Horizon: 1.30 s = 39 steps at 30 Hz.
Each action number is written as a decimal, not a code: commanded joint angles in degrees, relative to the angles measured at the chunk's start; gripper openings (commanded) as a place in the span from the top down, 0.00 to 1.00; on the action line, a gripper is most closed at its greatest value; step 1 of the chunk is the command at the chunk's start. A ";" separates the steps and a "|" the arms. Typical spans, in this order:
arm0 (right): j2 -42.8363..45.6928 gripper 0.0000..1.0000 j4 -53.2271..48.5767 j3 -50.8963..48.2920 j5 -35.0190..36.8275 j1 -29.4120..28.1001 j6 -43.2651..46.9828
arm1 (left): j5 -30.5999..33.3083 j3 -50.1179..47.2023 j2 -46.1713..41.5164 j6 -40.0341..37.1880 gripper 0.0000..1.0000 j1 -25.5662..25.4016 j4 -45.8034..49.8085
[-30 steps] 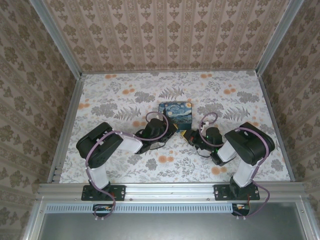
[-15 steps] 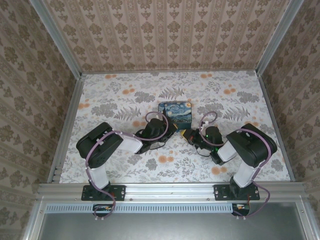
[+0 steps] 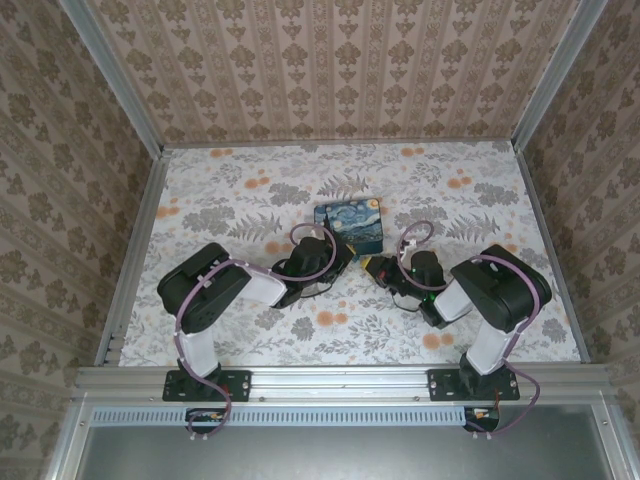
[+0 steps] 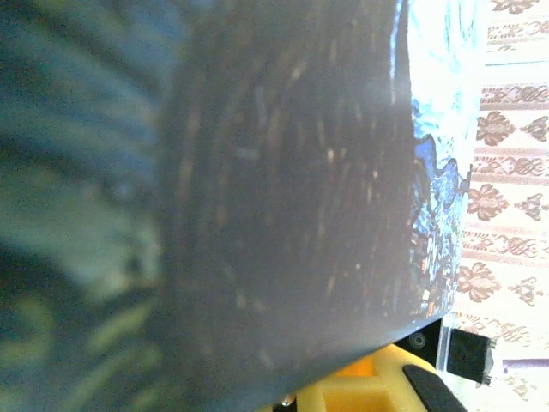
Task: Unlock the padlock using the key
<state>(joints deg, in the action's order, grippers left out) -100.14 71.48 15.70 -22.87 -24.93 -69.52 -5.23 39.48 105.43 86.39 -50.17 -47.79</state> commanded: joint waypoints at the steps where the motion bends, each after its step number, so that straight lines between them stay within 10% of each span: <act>1: -0.53 1.00 4.52 2.20 -1.43 -0.27 3.01 | -5.22 0.68 0.28 3.64 1.00 -1.95 -4.32; 13: 7.98 1.00 -3.00 5.82 -10.94 1.27 22.10 | -5.30 -0.28 -0.05 2.95 1.00 -1.81 -3.63; 29: 0.35 1.00 5.01 10.62 -10.14 1.45 -8.09 | -5.13 0.41 -0.02 4.60 1.00 -2.10 -5.54; 39: 1.43 1.00 -6.55 11.31 -15.18 5.02 21.00 | -5.49 -0.47 0.31 7.48 1.00 -2.20 -8.42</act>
<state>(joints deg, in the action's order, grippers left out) -99.90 63.81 23.66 -34.39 -19.49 -60.88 -0.89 39.27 105.49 92.20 -49.41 -53.21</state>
